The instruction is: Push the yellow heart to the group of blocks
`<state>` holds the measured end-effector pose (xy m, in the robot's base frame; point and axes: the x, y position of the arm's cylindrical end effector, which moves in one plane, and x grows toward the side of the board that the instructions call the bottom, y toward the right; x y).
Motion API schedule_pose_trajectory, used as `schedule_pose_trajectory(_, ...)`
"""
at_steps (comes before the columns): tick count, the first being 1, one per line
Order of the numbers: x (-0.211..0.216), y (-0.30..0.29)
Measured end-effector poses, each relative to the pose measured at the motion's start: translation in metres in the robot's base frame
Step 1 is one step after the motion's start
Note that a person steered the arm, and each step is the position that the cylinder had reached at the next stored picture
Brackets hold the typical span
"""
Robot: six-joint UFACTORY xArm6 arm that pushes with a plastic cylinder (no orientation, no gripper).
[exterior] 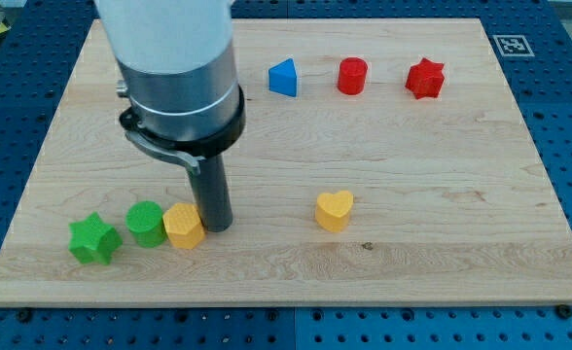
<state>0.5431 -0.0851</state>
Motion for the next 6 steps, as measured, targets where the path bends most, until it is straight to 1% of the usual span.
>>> schedule_pose_trajectory(1, 0.0, -0.008)
schedule_pose_trajectory(2, 0.002, 0.035)
schedule_pose_trajectory(3, 0.015, 0.111)
schedule_pose_trajectory(4, 0.044, 0.174)
schedule_pose_trajectory(5, 0.023, 0.246)
schedule_pose_trajectory(6, -0.026, 0.262)
